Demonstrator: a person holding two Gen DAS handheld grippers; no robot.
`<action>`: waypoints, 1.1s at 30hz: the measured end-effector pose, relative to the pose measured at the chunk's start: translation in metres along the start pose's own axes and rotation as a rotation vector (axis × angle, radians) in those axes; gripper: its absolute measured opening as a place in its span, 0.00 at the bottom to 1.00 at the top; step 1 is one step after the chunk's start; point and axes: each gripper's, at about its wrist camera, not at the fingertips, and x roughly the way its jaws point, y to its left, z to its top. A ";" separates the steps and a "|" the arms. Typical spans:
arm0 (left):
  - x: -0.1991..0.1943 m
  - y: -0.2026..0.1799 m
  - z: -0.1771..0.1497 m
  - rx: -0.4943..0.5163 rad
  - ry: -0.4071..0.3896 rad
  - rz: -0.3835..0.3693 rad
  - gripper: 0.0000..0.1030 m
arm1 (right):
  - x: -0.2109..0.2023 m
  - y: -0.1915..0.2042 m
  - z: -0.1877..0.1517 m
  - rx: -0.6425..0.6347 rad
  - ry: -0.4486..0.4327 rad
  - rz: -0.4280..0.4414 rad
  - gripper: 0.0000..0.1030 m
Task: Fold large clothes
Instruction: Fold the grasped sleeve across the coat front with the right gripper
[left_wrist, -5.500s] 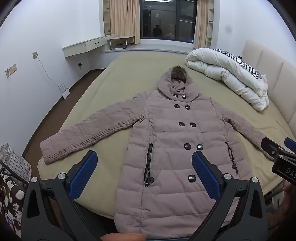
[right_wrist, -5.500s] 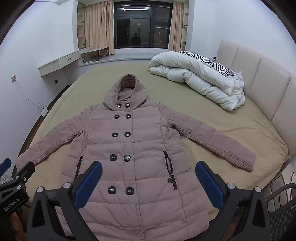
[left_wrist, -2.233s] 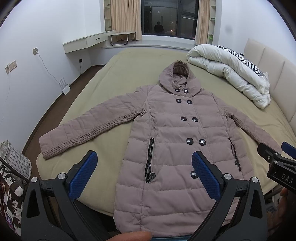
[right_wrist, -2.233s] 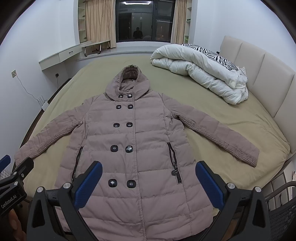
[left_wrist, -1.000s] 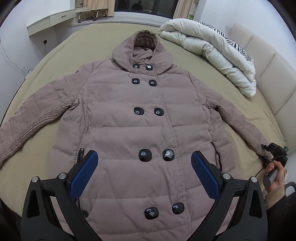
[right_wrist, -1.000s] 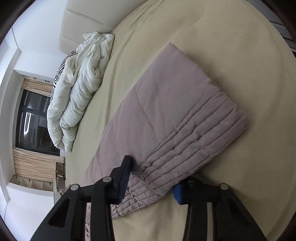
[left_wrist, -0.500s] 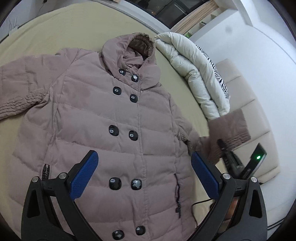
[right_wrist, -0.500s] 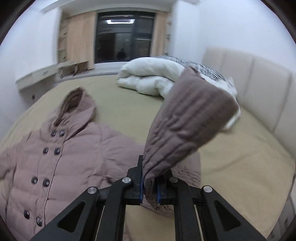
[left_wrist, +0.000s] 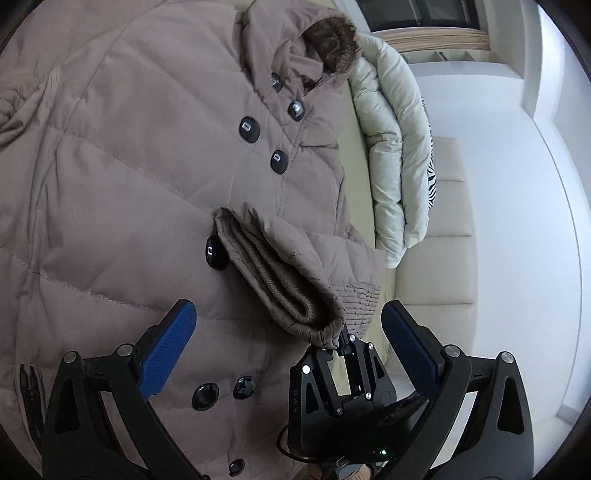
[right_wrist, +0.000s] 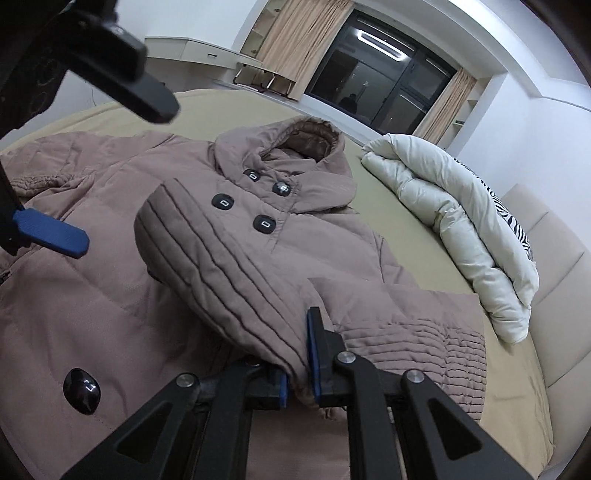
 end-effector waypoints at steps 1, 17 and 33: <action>0.008 0.004 0.003 -0.012 0.018 -0.012 0.99 | 0.006 0.006 0.007 -0.003 -0.001 0.004 0.12; 0.011 -0.020 0.063 0.047 -0.042 0.002 0.20 | -0.003 -0.045 -0.013 0.382 0.027 0.324 0.82; -0.091 -0.018 0.135 0.085 -0.262 0.107 0.20 | 0.113 -0.138 -0.053 1.481 0.132 0.966 0.81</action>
